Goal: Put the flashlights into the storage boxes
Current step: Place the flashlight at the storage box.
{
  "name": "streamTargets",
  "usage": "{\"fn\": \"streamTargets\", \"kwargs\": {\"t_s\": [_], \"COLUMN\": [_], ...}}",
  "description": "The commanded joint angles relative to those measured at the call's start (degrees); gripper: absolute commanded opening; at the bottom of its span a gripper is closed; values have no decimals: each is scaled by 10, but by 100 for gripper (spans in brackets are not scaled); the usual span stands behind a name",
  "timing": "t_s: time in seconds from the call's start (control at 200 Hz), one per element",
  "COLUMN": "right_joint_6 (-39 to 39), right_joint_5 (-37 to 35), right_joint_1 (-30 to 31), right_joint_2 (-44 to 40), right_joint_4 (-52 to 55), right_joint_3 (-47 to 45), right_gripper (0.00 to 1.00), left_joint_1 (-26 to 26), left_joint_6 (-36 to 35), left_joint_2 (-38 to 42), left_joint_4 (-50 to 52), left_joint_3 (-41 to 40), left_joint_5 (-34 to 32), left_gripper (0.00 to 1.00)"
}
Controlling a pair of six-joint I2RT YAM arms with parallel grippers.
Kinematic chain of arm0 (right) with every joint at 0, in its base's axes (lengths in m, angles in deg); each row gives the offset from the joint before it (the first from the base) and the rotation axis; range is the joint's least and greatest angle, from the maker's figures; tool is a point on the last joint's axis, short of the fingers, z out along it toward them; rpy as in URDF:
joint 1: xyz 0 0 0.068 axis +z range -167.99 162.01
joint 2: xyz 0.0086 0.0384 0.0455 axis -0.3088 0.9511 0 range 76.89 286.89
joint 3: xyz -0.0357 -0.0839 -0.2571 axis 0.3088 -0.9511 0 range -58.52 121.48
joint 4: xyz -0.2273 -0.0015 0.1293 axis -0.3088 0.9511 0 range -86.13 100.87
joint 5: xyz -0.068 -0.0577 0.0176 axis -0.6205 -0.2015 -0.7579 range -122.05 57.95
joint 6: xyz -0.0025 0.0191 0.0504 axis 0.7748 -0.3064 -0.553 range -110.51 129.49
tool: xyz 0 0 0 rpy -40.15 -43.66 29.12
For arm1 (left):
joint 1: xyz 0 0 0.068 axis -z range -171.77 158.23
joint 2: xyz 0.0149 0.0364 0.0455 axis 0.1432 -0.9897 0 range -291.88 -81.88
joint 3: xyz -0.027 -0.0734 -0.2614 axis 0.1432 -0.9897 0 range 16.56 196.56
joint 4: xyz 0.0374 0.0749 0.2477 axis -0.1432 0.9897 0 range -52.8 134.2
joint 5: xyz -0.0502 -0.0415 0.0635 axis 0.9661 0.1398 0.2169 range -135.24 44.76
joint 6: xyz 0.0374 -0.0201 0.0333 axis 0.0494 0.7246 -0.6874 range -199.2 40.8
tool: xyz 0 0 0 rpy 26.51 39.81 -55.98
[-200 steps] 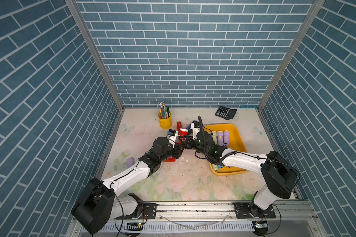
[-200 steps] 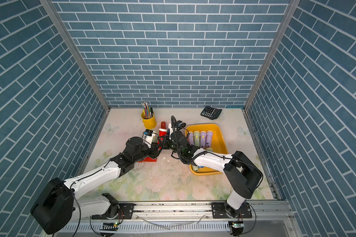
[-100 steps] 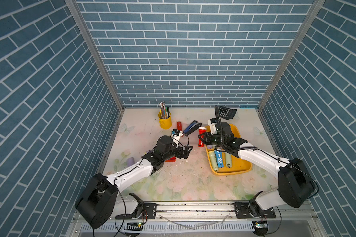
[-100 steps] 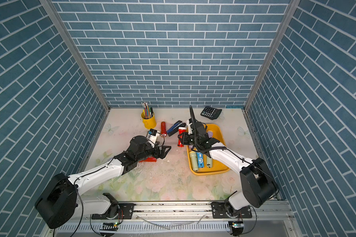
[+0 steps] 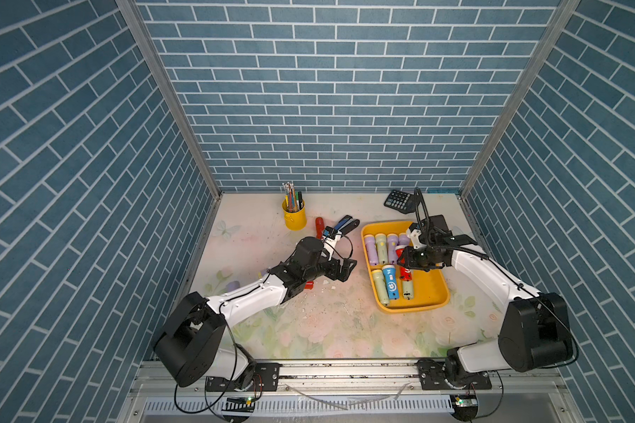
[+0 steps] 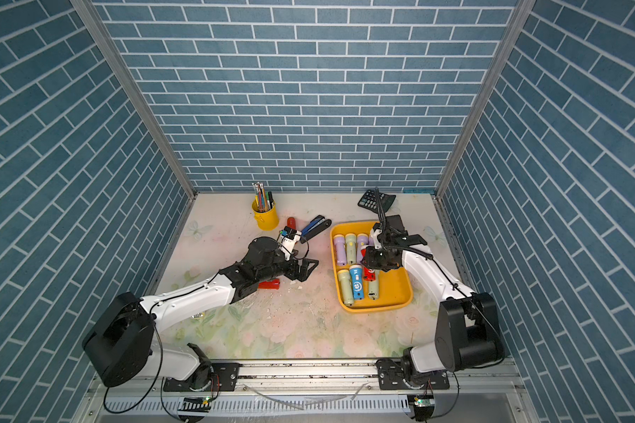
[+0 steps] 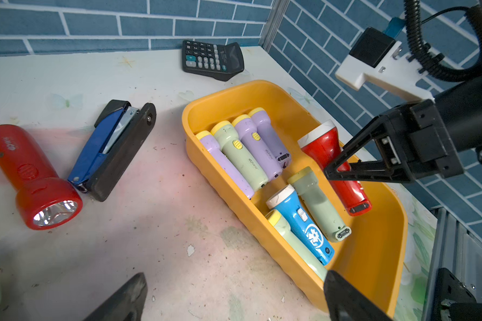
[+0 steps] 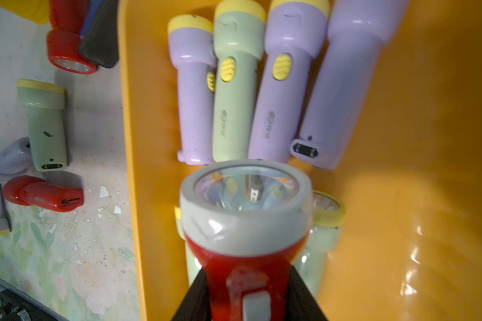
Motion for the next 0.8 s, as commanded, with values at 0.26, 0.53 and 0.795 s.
{"fn": "streamTargets", "kwargs": {"t_s": [0.26, 0.53, 0.795], "right_joint_6": [78, 65, 39], "right_joint_5": [-47, -25, -103], "right_joint_1": [-39, -38, -46], "right_joint_2": [41, 80, 110], "right_joint_4": [130, 111, 151], "right_joint_3": [73, 88, 107], "right_gripper": [28, 28, 29], "left_joint_1": [7, 8, 7], "left_joint_6": [-12, -9, -10], "left_joint_2": [-16, -25, -24], "left_joint_4": [29, 28, 33], "left_joint_3": [25, 26, 23], "left_joint_5": [-6, -5, -9], "left_gripper": [100, 100, 100]}}
